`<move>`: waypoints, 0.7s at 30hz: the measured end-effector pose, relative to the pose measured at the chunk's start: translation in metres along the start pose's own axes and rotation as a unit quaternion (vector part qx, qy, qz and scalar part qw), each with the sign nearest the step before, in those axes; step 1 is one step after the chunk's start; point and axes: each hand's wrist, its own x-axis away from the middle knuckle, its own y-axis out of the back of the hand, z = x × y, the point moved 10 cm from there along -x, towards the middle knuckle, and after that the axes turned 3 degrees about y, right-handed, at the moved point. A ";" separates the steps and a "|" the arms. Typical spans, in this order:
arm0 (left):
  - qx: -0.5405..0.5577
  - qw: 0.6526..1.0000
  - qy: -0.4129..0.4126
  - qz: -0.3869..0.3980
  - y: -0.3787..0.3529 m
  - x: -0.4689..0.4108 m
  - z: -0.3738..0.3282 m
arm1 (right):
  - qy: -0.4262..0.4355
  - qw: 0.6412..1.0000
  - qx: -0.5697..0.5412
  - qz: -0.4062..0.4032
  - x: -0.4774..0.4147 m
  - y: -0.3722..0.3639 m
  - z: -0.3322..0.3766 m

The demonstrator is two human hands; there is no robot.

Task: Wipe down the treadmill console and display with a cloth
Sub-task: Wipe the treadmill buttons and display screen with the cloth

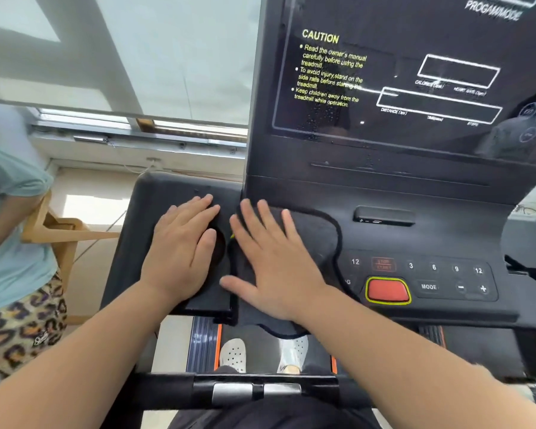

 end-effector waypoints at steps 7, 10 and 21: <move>-0.015 1.000 0.002 -0.005 -0.002 -0.001 0.001 | 0.038 0.998 0.040 -0.005 0.069 -0.025 -0.005; -0.010 1.000 0.004 -0.005 -0.001 -0.002 0.002 | -0.087 0.996 0.025 -0.005 0.082 -0.018 -0.061; -0.021 1.000 -0.010 -0.009 -0.002 -0.002 0.001 | -0.028 1.000 0.000 0.006 0.017 -0.011 0.022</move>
